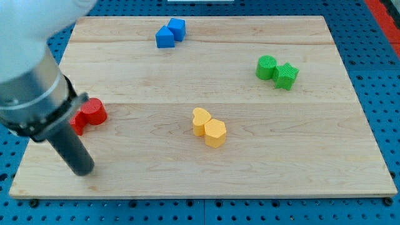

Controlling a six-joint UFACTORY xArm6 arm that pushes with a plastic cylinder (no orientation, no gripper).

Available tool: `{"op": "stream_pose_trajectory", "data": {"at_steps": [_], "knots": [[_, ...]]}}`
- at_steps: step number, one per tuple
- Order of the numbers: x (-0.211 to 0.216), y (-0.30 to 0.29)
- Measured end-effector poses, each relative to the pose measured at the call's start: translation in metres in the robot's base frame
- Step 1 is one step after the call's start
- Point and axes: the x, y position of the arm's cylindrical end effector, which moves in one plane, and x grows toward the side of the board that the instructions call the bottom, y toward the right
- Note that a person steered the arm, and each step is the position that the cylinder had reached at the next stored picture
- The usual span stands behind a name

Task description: Push the red circle with the red star to the center of the board

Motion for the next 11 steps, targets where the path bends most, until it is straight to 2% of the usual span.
{"op": "stream_pose_trajectory", "data": {"at_steps": [1, 2, 3, 11], "knots": [[-0.027, -0.036], [-0.033, -0.093], [-0.036, -0.087], [-0.15, 0.1]]}}
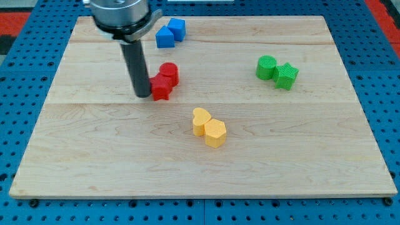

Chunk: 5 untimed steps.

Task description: Push the red circle with the red star to the center of the board

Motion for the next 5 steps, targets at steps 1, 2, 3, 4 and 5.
{"op": "stream_pose_trajectory", "data": {"at_steps": [1, 2, 3, 4, 5], "knots": [[-0.002, 0.026], [-0.005, 0.033], [0.002, 0.079], [0.002, 0.149], [0.002, 0.154]]}}
